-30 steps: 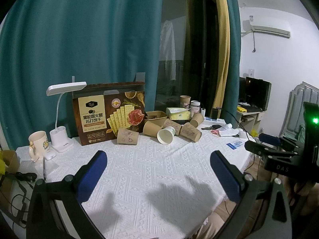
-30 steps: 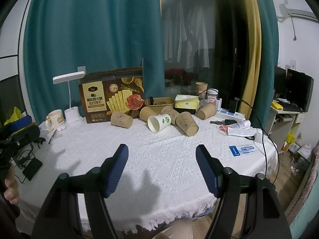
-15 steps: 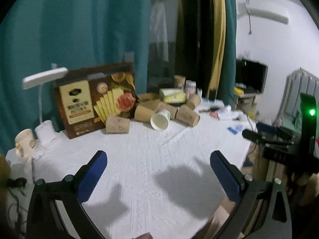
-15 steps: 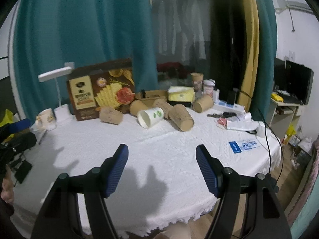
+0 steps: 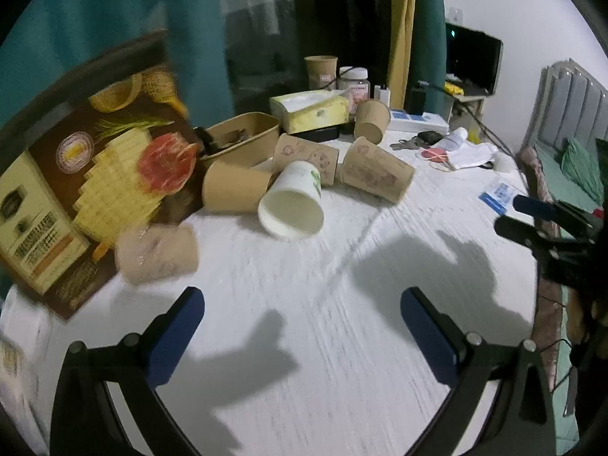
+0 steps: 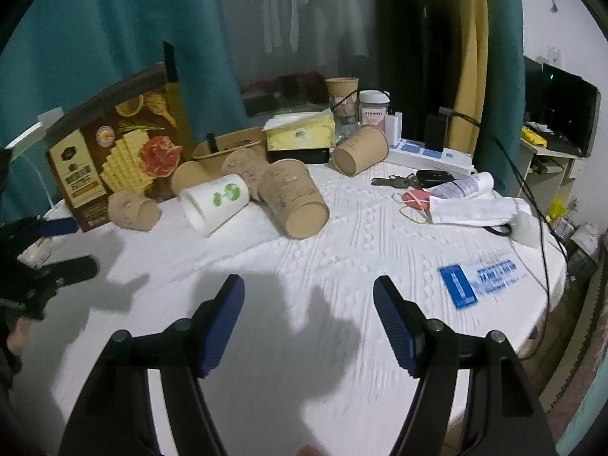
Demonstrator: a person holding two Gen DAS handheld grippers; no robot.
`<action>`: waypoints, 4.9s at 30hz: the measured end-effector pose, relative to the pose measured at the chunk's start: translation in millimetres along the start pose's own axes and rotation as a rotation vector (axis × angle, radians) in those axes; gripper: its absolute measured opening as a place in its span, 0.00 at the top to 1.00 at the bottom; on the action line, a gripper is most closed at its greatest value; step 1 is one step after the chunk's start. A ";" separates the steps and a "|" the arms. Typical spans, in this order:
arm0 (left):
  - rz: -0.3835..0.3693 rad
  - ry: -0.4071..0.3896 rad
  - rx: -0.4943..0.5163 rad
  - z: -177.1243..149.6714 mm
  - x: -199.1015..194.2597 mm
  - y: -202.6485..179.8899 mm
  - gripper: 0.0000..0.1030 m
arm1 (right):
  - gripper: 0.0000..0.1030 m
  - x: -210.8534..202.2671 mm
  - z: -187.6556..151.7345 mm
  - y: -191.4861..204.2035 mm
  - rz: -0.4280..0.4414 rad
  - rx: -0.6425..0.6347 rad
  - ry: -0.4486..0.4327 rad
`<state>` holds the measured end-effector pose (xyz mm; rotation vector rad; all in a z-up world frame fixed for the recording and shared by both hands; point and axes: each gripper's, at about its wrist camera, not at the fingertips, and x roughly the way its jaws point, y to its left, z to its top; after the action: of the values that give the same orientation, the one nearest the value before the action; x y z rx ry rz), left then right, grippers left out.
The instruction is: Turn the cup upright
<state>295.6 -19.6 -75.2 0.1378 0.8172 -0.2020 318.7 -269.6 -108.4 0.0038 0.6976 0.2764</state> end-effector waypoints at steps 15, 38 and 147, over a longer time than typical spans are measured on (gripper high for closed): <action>-0.076 0.106 -0.041 79.7 125.7 13.7 0.12 | 0.34 61.1 16.6 -32.3 0.034 0.073 0.067; -0.097 0.155 0.073 63.4 108.1 -9.2 0.36 | 0.34 30.9 6.6 -32.6 0.059 0.094 0.047; -0.008 -0.026 -0.450 -243.9 -162.3 26.2 0.14 | 0.34 -11.2 -105.5 162.4 0.532 -0.172 0.033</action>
<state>20.7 74.9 -119.9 -0.2910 0.8192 -0.0240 202.9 -125.2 -166.8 0.0204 0.6959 0.8475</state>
